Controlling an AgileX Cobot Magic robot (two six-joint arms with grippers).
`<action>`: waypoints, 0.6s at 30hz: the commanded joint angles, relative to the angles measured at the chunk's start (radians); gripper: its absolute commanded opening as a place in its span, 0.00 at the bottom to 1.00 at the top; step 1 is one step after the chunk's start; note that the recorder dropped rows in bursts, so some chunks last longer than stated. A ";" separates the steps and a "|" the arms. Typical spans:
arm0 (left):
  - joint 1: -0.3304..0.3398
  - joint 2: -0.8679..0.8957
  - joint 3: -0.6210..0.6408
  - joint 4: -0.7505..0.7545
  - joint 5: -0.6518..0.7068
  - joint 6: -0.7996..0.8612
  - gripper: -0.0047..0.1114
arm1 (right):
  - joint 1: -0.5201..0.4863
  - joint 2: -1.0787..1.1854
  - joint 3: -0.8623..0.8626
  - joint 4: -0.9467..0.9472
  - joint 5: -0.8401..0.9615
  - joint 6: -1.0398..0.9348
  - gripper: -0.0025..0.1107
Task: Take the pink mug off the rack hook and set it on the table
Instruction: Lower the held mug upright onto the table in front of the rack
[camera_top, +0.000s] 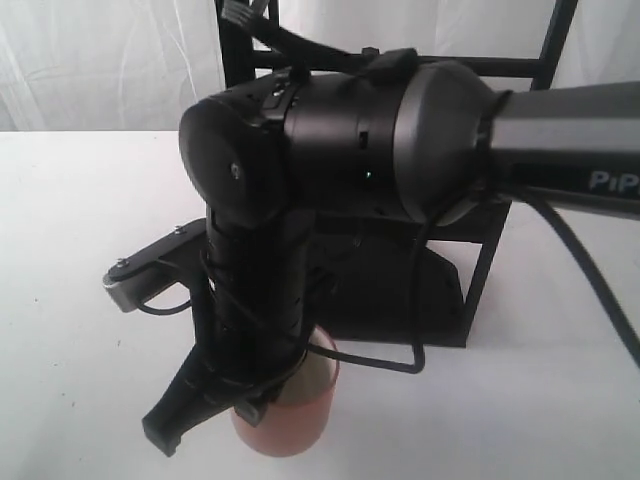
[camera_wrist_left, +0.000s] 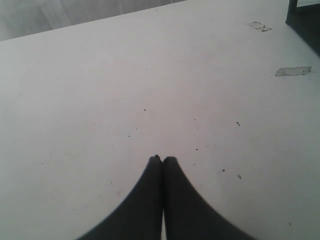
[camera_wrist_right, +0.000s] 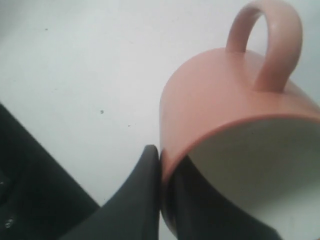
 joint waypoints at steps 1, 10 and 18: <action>0.000 -0.004 0.004 0.000 -0.004 -0.002 0.04 | 0.001 0.011 0.001 -0.110 -0.083 0.013 0.02; 0.000 -0.004 0.004 0.000 -0.004 -0.002 0.04 | 0.001 0.043 0.001 -0.065 -0.140 0.013 0.02; 0.000 -0.004 0.004 0.000 -0.004 -0.002 0.04 | 0.001 0.078 0.001 -0.049 -0.040 0.013 0.02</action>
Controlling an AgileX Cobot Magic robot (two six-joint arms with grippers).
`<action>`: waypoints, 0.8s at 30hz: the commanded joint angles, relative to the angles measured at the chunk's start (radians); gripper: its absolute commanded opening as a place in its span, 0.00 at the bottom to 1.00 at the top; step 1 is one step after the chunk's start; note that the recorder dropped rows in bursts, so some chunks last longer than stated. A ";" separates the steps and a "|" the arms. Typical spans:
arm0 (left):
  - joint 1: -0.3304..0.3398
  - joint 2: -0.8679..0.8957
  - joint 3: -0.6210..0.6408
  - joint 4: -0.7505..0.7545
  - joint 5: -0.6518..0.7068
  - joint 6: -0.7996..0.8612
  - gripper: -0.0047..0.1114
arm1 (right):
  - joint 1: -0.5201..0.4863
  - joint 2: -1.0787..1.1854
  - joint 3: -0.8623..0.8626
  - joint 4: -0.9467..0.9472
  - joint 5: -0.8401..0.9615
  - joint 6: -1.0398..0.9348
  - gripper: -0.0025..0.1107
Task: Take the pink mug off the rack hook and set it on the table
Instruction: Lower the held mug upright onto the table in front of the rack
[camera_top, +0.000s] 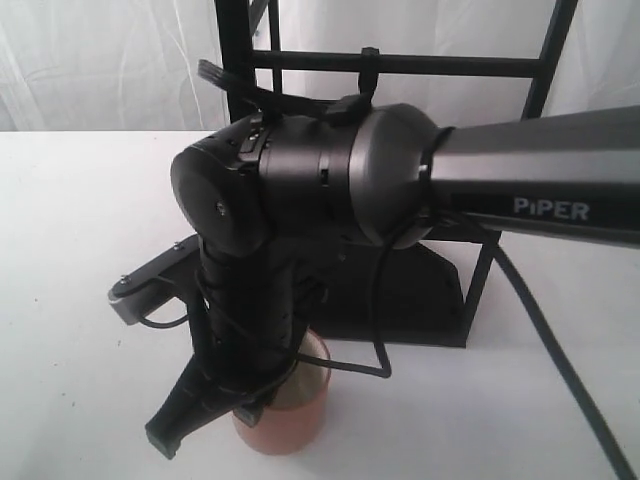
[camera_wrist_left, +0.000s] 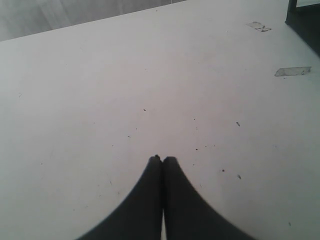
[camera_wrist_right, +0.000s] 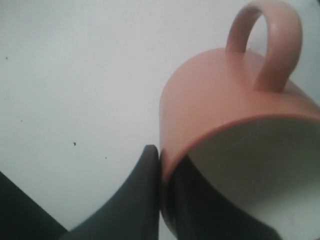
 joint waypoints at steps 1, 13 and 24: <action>0.000 -0.004 0.004 0.000 -0.004 -0.002 0.04 | 0.001 0.012 -0.001 -0.002 0.037 0.004 0.02; 0.000 -0.004 0.004 0.000 -0.004 -0.002 0.04 | 0.001 0.019 -0.001 -0.002 0.014 0.006 0.02; 0.000 -0.004 0.004 0.000 -0.004 -0.002 0.04 | 0.001 0.019 -0.001 0.006 0.014 0.006 0.02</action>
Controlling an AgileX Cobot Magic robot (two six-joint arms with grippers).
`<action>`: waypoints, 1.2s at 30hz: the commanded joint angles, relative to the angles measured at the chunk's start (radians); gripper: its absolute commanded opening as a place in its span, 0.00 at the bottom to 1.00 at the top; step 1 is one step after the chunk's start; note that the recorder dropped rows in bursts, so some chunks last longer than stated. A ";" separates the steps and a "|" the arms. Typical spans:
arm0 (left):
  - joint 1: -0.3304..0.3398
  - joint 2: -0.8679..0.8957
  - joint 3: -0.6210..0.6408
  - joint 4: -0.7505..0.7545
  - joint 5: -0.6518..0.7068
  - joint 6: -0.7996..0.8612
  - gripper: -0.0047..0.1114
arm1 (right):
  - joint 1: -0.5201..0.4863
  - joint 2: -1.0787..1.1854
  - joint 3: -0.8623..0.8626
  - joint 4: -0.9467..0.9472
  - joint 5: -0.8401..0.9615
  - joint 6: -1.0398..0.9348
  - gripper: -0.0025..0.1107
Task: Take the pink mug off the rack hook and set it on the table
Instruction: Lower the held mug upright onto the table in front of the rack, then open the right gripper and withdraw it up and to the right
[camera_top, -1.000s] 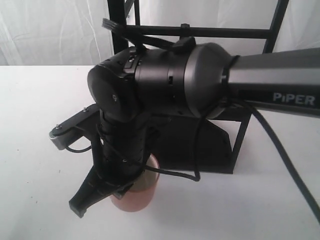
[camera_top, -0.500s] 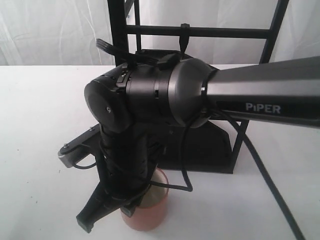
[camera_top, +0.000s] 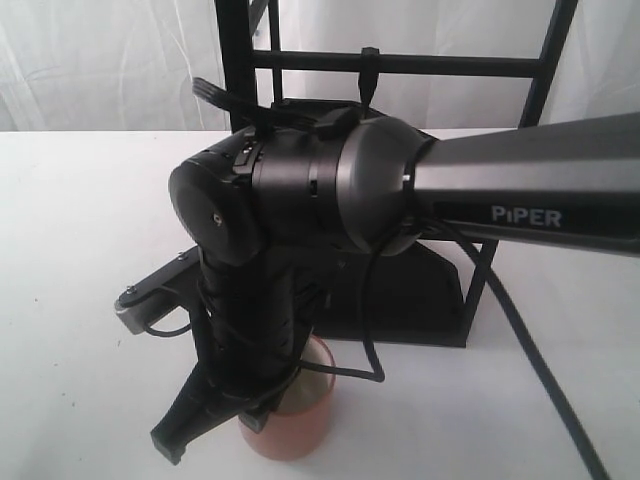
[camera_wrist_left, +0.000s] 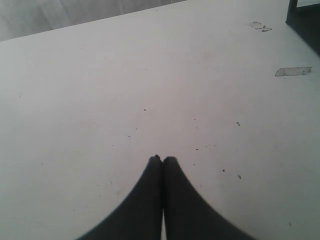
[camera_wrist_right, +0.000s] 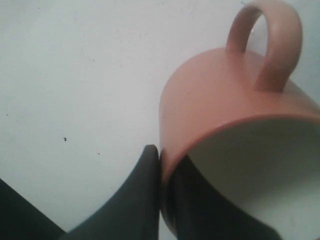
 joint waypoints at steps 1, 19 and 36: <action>0.000 -0.004 0.004 0.000 -0.004 -0.002 0.04 | 0.001 -0.006 -0.001 0.006 -0.002 0.002 0.02; 0.000 -0.004 0.004 0.000 -0.004 -0.002 0.04 | 0.001 -0.032 -0.002 0.005 0.010 0.017 0.21; 0.000 -0.004 0.004 0.000 -0.004 -0.002 0.04 | -0.035 -0.606 0.123 -0.431 0.099 0.045 0.09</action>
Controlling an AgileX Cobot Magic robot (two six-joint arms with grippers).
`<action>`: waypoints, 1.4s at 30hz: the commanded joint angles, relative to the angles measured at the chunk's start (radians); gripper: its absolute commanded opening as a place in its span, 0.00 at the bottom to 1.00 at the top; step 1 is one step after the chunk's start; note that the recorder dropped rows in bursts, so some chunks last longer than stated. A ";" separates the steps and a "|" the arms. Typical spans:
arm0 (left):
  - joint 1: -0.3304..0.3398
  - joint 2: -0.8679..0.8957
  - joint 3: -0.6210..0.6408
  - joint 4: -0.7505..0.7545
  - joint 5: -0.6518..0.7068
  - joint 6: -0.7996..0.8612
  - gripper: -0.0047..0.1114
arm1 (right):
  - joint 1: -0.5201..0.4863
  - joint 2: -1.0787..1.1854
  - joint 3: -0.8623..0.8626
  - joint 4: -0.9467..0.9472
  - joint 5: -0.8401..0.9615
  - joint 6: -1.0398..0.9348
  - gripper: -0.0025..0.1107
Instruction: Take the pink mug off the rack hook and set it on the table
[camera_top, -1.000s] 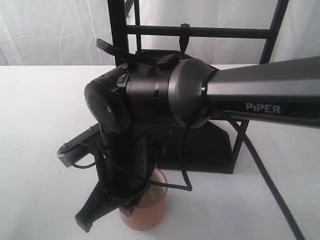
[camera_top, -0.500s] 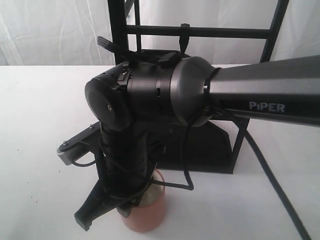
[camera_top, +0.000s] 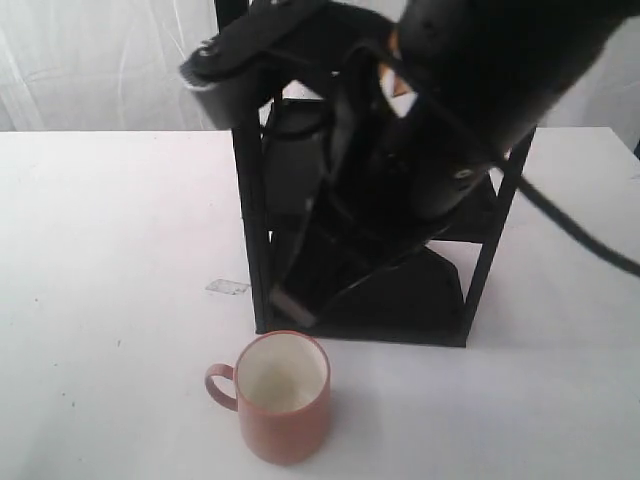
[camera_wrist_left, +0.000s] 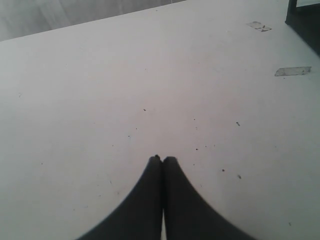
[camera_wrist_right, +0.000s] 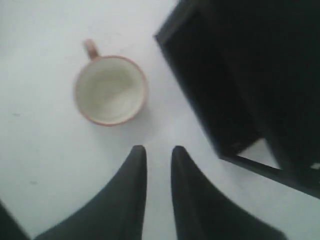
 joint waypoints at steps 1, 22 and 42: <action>0.000 -0.004 0.004 0.000 -0.004 -0.002 0.04 | -0.055 -0.113 0.114 -0.140 0.005 0.031 0.02; 0.000 -0.004 0.004 0.000 -0.004 -0.002 0.04 | -0.793 -0.321 0.660 -0.298 -0.250 0.065 0.02; 0.000 -0.004 0.004 0.000 -0.004 -0.002 0.04 | -1.027 -0.624 0.843 0.347 -0.923 -0.188 0.02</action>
